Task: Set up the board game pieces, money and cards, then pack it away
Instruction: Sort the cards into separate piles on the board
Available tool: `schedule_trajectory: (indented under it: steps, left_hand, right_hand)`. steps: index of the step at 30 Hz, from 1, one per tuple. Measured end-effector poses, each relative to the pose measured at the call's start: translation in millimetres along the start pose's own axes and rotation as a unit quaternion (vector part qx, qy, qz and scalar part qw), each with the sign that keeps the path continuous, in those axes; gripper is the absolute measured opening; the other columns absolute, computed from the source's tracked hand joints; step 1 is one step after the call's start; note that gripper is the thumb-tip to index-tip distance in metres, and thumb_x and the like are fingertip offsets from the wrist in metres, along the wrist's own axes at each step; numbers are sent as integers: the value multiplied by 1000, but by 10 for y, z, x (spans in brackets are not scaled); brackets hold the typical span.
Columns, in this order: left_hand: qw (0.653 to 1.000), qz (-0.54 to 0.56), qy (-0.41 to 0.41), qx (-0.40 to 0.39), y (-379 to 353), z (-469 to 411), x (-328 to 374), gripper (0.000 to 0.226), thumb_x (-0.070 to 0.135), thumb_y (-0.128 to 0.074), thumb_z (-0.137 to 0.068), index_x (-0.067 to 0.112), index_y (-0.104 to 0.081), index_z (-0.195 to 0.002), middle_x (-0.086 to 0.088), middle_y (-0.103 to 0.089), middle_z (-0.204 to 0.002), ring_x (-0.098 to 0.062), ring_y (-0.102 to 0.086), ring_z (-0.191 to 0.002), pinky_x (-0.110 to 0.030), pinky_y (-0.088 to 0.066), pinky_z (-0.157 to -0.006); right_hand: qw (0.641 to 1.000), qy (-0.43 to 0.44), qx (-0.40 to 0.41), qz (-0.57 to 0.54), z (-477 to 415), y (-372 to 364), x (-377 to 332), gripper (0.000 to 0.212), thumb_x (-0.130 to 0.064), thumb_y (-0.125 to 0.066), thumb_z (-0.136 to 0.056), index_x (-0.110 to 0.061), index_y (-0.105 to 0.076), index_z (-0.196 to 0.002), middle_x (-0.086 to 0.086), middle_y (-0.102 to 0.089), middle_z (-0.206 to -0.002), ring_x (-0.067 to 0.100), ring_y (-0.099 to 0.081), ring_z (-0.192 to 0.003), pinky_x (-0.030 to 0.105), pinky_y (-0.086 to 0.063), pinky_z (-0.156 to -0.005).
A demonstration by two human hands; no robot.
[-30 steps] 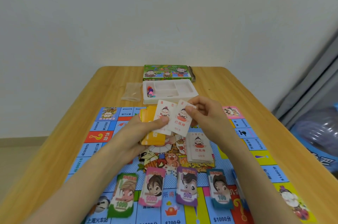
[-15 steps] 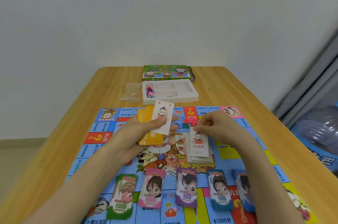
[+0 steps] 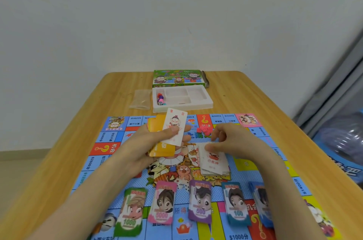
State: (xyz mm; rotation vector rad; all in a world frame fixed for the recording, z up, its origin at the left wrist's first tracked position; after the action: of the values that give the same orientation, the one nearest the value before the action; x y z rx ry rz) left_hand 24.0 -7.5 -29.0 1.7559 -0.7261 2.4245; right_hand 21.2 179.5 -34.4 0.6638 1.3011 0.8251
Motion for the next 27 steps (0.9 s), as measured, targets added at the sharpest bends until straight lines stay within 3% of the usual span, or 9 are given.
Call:
schedule_trajectory:
  steps: [3, 8, 11, 15, 21, 27]
  left_hand:
    - [1000, -12, -2, -3, 11, 3, 6, 29, 13, -63, -74, 11, -67, -102, -7, -74, -101, -16, -73, -80, -26, -58, -56]
    - [1000, -28, -6, -3, 42, -9, 10, 23, 16, -64, -73, 14, -71, -95, -7, -74, -101, -18, -72, -82, -29, -57, -60]
    - [999, -36, -2, -3, 53, -9, 11, 20, 17, -65, -73, 16, -74, -90, -9, -74, -100, -19, -72, -81, -31, -57, -63]
    - [999, -36, -5, -2, 32, 0, 25, 28, 17, -64, -73, 13, -69, -100, -7, -74, -100, -17, -72, -81, -30, -57, -61]
    - [1000, -26, -6, -2, 25, 9, 22, 22, 13, -62, -80, 14, -67, -101, -5, -74, -101, -17, -73, -82, -25, -57, -56]
    - [1000, -26, -6, -1, 24, -2, 17, 29, 14, -63, -75, 13, -66, -103, -5, -74, -101, -16, -73, -81, -28, -57, -60]
  right_hand:
    - [1000, 22, -18, 10, 47, 28, -49, 35, -41, -70, -80, -25, -56, -109, -10, -48, -98, 7, -49, -91, 20, -39, -72]
    - [991, 51, -110, 59, 169, -9, -106, 75, -42, -78, -70, -28, -41, -133, -13, -37, -124, 7, -39, -117, 23, -38, -95]
    - [988, 49, -121, 82, 183, -12, -100, 84, -42, -81, -67, -26, -35, -136, -14, -32, -120, 5, -35, -111, 23, -37, -96]
    - [983, 53, -137, 112, 203, -49, -112, 81, -40, -82, -67, -28, -34, -131, -13, -28, -117, 8, -35, -111, 23, -40, -89]
    - [979, 63, -138, 134, 210, -78, -141, 77, -33, -80, -71, -30, -32, -132, -10, -28, -122, 11, -38, -111, 24, -41, -85]
    - [978, 70, -148, 131, 211, -89, -138, 82, -32, -79, -72, -35, -28, -137, -9, -27, -125, 13, -36, -116, 25, -42, -89]
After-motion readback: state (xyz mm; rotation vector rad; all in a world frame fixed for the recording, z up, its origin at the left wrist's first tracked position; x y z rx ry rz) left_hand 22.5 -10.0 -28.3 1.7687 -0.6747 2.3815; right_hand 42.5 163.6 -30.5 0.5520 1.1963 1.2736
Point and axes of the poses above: each hand's wrist, its own z-axis away from the middle knuckle, its own y-axis out of the back of the hand, x = y × z, the point moved 5 cm from there along -z, towards the middle knuckle
